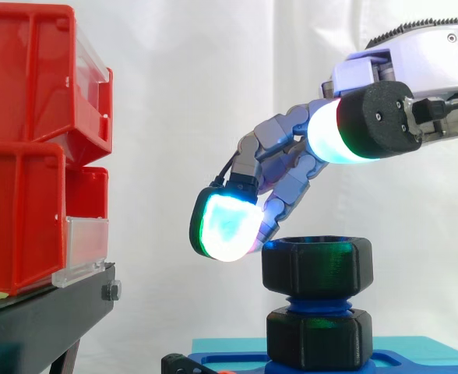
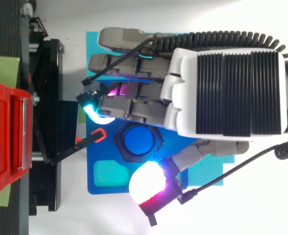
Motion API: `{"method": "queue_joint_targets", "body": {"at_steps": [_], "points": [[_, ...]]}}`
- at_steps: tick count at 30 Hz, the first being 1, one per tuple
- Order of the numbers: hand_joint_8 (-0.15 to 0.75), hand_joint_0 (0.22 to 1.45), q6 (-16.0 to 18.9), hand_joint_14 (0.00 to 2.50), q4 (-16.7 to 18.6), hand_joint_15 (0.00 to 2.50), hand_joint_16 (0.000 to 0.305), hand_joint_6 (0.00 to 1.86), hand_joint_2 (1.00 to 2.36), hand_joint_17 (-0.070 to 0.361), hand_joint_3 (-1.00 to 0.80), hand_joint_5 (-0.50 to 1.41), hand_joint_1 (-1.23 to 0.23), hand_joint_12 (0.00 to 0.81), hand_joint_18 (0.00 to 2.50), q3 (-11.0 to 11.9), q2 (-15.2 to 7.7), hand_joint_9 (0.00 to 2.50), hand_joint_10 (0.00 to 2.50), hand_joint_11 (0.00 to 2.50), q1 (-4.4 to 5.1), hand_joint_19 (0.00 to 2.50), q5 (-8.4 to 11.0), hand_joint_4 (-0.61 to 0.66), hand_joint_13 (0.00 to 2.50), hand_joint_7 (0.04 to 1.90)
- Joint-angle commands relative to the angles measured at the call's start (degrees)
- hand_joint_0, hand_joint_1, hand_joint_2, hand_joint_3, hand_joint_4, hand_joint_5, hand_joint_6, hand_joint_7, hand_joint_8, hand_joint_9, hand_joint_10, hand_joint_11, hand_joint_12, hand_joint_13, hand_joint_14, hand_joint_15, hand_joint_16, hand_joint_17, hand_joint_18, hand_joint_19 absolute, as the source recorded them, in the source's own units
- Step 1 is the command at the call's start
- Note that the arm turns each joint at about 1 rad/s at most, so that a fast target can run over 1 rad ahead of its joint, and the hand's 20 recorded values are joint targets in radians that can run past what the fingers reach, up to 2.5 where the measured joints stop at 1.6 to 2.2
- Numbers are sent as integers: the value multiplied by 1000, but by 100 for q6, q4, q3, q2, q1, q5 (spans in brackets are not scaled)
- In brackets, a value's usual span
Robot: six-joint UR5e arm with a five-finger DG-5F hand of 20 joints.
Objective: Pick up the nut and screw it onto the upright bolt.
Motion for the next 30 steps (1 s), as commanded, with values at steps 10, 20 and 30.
{"method": "queue_joint_targets", "body": {"at_steps": [10,20,30], "points": [[266,527,10,0,-111,0,28,504,1000,62,-500,6,-174,285,40,3,1,867,0,0,-38,0,-35,208,469,1291],[265,547,1,0,-172,0,16,502,1000,36,-500,71,-250,214,333,74,1,1235,0,0,-82,0,-105,135,753,1418],[249,549,-149,0,-682,0,0,540,1000,-1,-500,103,-296,134,831,320,10,1853,5,143,-223,0,-158,86,1229,1376]]}}
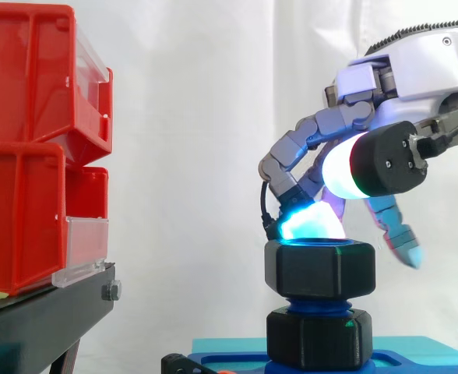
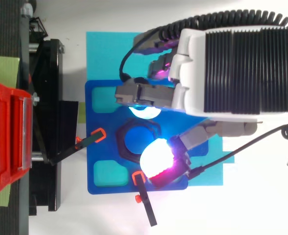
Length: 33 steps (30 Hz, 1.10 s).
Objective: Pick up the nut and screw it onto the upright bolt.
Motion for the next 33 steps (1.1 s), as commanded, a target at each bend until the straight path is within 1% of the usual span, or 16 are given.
{"method": "queue_joint_targets", "body": {"at_steps": [1,2,4,7,9,10,11,15,18,19,20,23,24,29,30,33], "points": [[248,547,-69,0,-203,0,0,540,1000,0,-500,103,-293,130,835,117,8,1866,8,152,-41,0,-5,82,1234,1378],[254,546,-104,0,-326,0,0,539,1000,0,-500,103,-290,130,837,187,8,1866,6,160,-68,0,-5,74,1237,1382],[277,539,-130,0,-387,0,4,501,1000,8,-500,92,-259,139,768,240,-1,1772,6,163,-85,0,-5,93,1194,1429],[285,531,-148,0,-414,0,8,504,1000,19,-500,54,-232,160,697,258,-1,1695,7,185,-103,0,-13,141,1141,1334],[278,523,-148,0,-405,2,12,505,1000,28,-500,6,-213,183,634,284,-1,1554,7,174,-103,0,-13,207,1062,1154],[276,523,-156,0,-396,0,13,505,1000,29,-500,1,-212,184,627,319,-1,1541,7,170,-103,0,-13,211,1037,1136],[252,517,-165,1,-396,0,17,505,1000,37,-500,-31,-203,204,562,337,-1,1418,5,147,-103,0,-13,245,971,1016],[248,503,-200,0,-308,0,23,503,1000,52,-500,-102,-186,241,437,381,-1,1180,0,31,-103,0,-57,205,779,763],[238,492,-209,0,-132,0,29,502,1000,65,-500,-128,-174,266,246,363,-10,954,0,0,-68,0,-84,184,610,672],[238,489,-209,0,8,0,30,502,1000,67,-500,-129,-171,271,213,328,-10,929,0,0,-41,0,-92,184,568,663],[233,488,-209,0,8,0,30,502,1000,68,-500,-131,-169,271,153,328,-10,880,0,0,-41,0,-92,182,505,650],[216,480,-200,0,237,0,32,501,1000,73,-500,-127,-143,292,0,223,-36,702,0,0,20,0,-57,168,370,637],[216,477,-200,0,351,0,34,502,1000,76,-500,-123,-129,302,0,117,-36,659,0,0,64,0,-49,167,314,632],[190,472,-104,0,562,0,39,501,1000,87,-500,-112,-96,319,0,-111,-36,474,0,0,187,0,22,130,139,627],[182,471,-42,0,588,0,40,501,1000,89,-500,-111,-83,323,0,-120,-36,434,0,0,214,0,31,124,96,626],[174,471,37,0,571,0,41,502,1000,93,-500,-104,-68,327,0,-120,-36,362,0,0,222,0,31,101,49,629]]}}
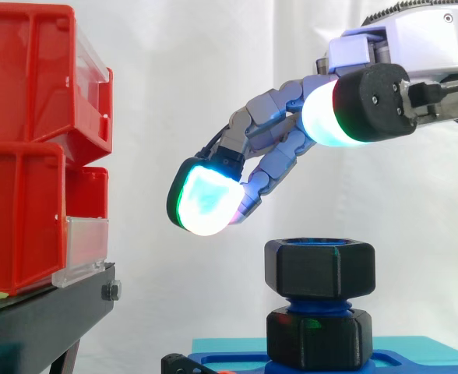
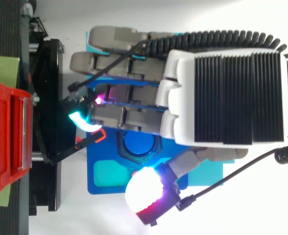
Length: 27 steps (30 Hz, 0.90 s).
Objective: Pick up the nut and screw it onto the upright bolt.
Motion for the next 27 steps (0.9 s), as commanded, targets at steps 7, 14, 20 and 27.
{"method": "queue_joint_targets", "body": {"at_steps": [7,14,20,27], "points": [[173,473,181,0,-176,0,42,502,1000,94,-500,-73,-59,328,0,-30,-1,346,0,0,50,0,-15,117,54,735],[188,493,181,0,-335,0,35,504,1000,79,-500,-25,-86,302,0,-30,-1,489,0,0,50,0,-24,180,177,952],[199,504,181,0,-423,0,31,505,1000,69,-500,0,-110,286,0,-30,-1,580,0,0,32,0,-68,171,251,1094],[215,514,181,0,-396,0,27,504,1000,60,-500,15,-158,272,0,-30,-1,670,0,0,-38,0,-164,153,320,1236]]}}
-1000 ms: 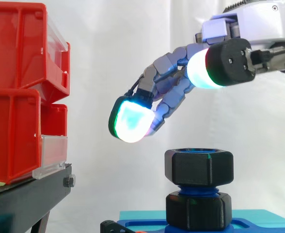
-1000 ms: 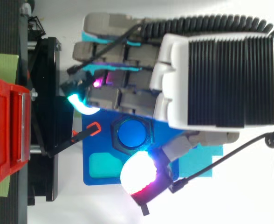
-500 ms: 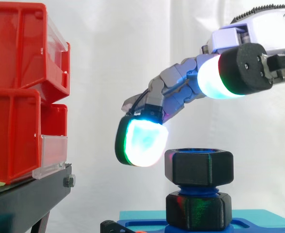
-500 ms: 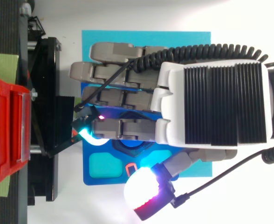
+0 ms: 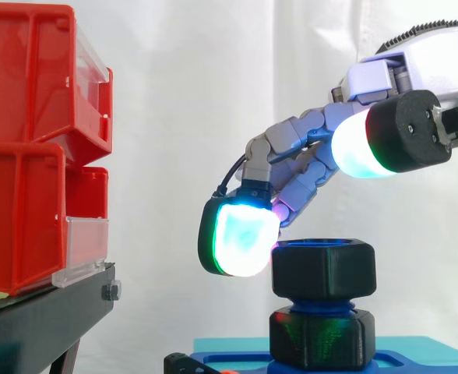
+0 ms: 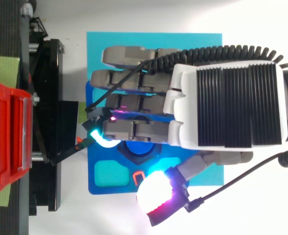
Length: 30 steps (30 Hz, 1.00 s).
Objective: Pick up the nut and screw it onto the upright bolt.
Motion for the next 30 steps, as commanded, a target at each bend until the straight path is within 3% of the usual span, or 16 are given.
{"method": "queue_joint_targets", "body": {"at_steps": [1,8,20,24,30], "points": [[217,514,0,0,18,0,27,505,1000,60,-500,16,-161,269,0,3,0,673,0,0,-38,0,-54,148,329,1243],[239,526,-35,0,0,0,22,503,1000,49,-500,42,-204,250,17,3,0,845,0,0,-117,0,-133,123,458,1344],[229,546,-141,0,-9,0,6,504,1000,13,-500,98,-269,152,429,3,0,1347,0,0,-319,0,-362,100,844,1451],[226,546,-150,0,-9,0,1,516,1000,3,-500,107,-271,126,574,3,0,1647,0,0,-381,0,-432,104,990,1428],[246,535,-158,0,-26,0,1,500,1000,3,-500,107,-250,124,634,109,0,1740,2,29,-433,0,-502,87,1050,1464]]}}
